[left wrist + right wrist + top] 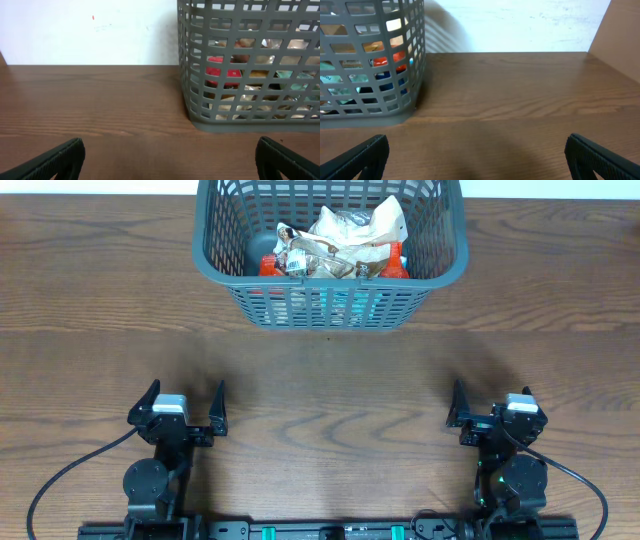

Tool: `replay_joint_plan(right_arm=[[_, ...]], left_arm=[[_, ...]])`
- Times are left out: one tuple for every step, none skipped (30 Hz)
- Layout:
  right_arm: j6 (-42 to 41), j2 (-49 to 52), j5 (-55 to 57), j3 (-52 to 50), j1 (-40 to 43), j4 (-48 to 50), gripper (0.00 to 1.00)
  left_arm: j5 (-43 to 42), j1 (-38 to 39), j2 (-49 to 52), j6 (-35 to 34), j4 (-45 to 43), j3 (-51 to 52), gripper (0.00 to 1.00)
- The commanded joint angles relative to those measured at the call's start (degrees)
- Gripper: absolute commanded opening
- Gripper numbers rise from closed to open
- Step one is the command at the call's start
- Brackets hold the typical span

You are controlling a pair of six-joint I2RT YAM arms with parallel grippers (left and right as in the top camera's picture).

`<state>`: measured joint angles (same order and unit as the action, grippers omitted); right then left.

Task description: Pack container

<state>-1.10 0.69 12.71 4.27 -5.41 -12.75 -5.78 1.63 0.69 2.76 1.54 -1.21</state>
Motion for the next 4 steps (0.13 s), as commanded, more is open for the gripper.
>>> replay_joint_plan(right_arm=[[-1.01, -0.42, 0.59, -0.22, 0.50, -0.07, 0.99], [-1.01, -0.42, 0.59, -0.22, 0.50, -0.07, 0.99], [-1.01, -0.42, 0.59, -0.22, 0.50, -0.09, 0.99], [-1.01, -0.42, 0.59, -0.22, 0.50, -0.07, 0.99]], left_arm=[[-0.22, 0.11, -0.46, -0.50, 2.03, 0.98, 0.99], [-0.22, 0.11, -0.46, -0.50, 2.03, 0.98, 0.99], [-0.22, 0.11, -0.46, -0.50, 2.05, 0.98, 0.99], [-0.22, 0.11, -0.46, -0.50, 2.05, 0.98, 0.99]])
